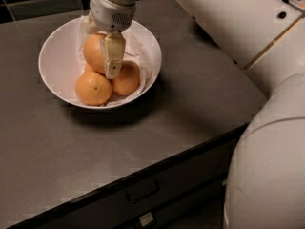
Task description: Pick orange from white bowl
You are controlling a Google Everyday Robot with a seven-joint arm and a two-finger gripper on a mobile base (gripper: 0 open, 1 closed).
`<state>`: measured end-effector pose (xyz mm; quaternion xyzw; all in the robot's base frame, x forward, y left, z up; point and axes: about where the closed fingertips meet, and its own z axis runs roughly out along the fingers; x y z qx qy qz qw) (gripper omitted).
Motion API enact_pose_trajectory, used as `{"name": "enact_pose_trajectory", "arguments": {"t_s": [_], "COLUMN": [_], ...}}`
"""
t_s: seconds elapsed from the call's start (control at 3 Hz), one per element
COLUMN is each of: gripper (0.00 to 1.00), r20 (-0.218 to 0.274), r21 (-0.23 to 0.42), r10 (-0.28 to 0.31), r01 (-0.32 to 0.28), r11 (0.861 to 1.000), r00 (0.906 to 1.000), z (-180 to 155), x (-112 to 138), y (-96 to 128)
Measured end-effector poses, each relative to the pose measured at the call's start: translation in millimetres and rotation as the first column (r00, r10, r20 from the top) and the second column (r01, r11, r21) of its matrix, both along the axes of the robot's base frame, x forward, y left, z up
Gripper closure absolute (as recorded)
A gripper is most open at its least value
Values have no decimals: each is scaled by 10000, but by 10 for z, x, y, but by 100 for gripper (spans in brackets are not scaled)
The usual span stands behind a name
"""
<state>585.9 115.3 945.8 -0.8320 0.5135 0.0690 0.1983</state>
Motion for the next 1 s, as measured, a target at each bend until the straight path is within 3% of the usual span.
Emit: {"name": "enact_pose_trajectory", "arguments": {"t_s": [1.0], "gripper": [19], "r20": [-217], "r21": [-141], "r10": [-1], "r01": [-2], "r11": [9999], "r00": [9998], "z": [-133], "x": [26], "y": [10]}}
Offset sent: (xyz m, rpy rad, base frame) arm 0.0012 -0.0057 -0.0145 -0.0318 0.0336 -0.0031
